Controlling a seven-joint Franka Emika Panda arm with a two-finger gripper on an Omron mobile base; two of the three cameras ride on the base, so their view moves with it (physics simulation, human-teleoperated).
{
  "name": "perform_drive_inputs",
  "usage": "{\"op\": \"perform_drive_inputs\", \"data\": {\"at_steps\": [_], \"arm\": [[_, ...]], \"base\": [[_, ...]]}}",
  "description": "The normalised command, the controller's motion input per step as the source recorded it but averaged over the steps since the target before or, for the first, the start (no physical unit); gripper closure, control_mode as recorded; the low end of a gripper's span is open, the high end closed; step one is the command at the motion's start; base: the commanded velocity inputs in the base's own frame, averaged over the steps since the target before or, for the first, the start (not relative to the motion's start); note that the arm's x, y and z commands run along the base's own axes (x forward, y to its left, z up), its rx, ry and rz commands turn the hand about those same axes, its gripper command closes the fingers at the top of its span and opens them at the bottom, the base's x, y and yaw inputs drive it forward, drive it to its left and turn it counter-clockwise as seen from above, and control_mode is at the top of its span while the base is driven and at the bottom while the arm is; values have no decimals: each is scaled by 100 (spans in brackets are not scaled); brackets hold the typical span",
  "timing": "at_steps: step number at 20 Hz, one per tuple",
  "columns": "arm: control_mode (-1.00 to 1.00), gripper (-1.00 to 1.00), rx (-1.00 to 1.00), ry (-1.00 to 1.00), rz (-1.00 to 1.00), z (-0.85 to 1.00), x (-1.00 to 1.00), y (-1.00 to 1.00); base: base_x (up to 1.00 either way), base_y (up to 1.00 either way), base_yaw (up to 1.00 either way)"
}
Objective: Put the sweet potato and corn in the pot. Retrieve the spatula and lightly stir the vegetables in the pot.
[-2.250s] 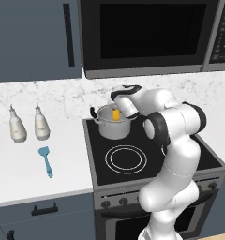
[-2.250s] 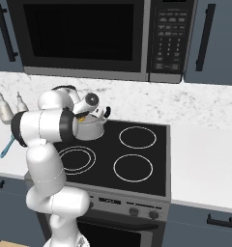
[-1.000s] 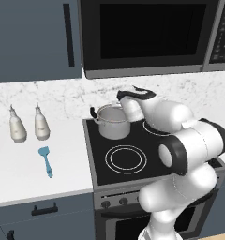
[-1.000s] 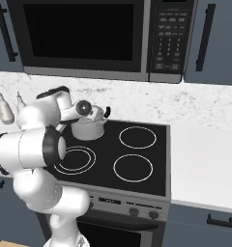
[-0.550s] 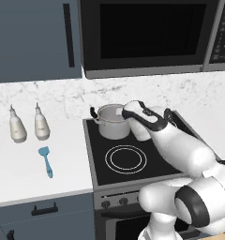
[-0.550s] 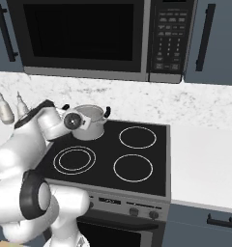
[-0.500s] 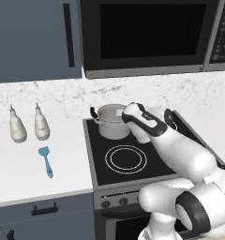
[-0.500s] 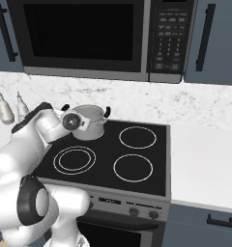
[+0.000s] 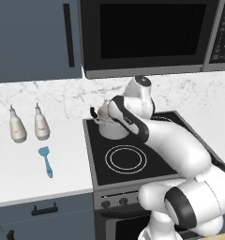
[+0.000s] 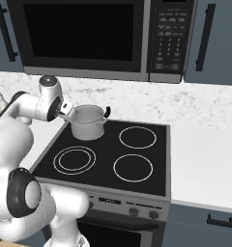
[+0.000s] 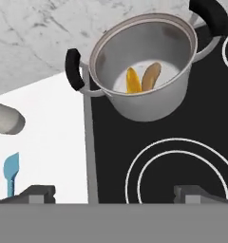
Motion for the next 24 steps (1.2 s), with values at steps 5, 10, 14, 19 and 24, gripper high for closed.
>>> {"op": "perform_drive_inputs", "data": {"at_steps": [5,10,14,19,24], "arm": [[-100,-100,-14,18,15,-43,-4,45],[-100,-100,-2,6,12,-68,-4,50],[-100,-100,0,14,5,-32,0,69],[-100,-100,-1,15,4,-30,-1,98],[-100,-100,-4,10,1,-48,-14,94]], "base": [[0,0,0],[0,0,0],[0,0,0],[0,0,0],[0,0,0]]}}
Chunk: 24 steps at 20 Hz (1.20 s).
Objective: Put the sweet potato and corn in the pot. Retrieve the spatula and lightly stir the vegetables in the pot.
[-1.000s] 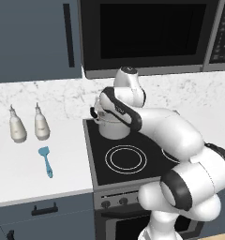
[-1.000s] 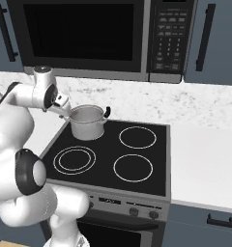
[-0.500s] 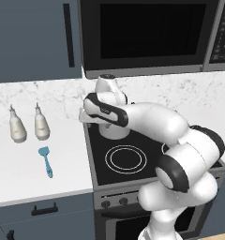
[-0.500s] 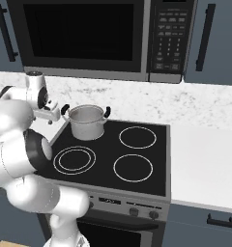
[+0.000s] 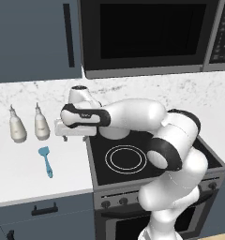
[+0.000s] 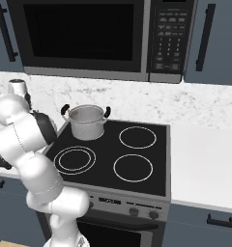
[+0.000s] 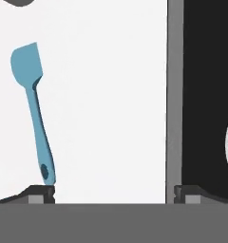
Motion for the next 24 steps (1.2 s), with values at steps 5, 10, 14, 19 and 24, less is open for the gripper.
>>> {"op": "perform_drive_inputs", "data": {"at_steps": [5,10,14,19,24], "arm": [[-100,-100,-2,5,0,-39,-9,78],[-100,-100,0,0,0,-28,0,47],[-100,-100,0,0,0,-11,0,16],[-100,-100,0,0,0,-32,-2,20],[-100,-100,0,0,0,-41,0,18]], "base": [[0,0,0],[0,0,0],[0,0,0],[0,0,0],[0,0,0]]}}
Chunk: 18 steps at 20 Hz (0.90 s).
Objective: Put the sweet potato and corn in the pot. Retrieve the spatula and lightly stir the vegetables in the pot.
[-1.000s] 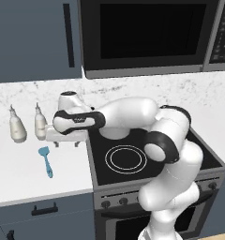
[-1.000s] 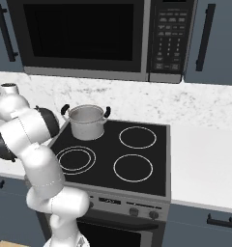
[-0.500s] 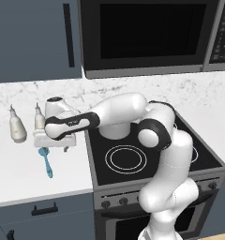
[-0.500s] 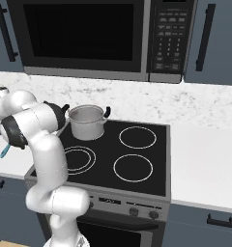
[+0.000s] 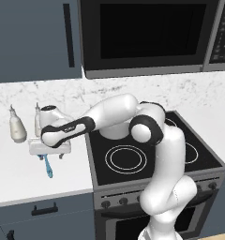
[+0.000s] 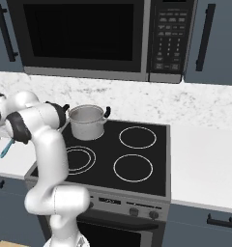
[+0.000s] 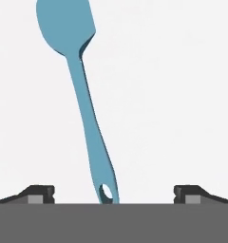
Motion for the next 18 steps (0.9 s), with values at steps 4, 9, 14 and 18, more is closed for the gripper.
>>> {"op": "perform_drive_inputs", "data": {"at_steps": [4,9,14,18], "arm": [[-100,-100,0,0,0,-29,-4,9],[-100,-100,0,0,0,-28,-14,0],[-100,-100,0,0,0,-27,-16,0],[-100,-100,0,0,0,-22,-13,0]], "base": [[0,0,0],[0,0,0],[0,0,0],[0,0,0]]}}
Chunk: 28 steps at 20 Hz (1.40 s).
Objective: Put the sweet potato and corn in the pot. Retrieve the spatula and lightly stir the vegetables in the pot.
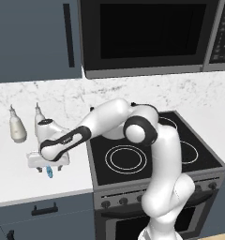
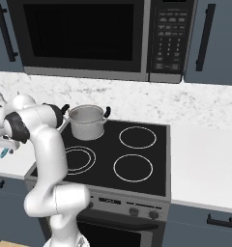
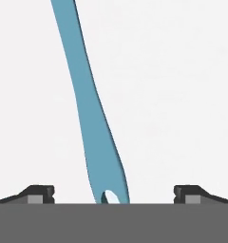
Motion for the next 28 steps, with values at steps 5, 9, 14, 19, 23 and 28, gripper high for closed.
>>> {"op": "perform_drive_inputs", "data": {"at_steps": [5,9,14,19,23,28], "arm": [[-100,-100,0,0,0,-19,-1,0],[-100,-100,0,0,-1,-17,0,0],[-100,-100,0,0,0,-22,0,4],[-100,-100,0,0,0,-13,0,3],[-100,100,0,0,0,-16,-1,1],[-100,100,0,0,0,-24,-9,1]], "base": [[0,0,0],[0,0,0],[0,0,0],[0,0,0],[0,0,0],[0,0,0]]}}
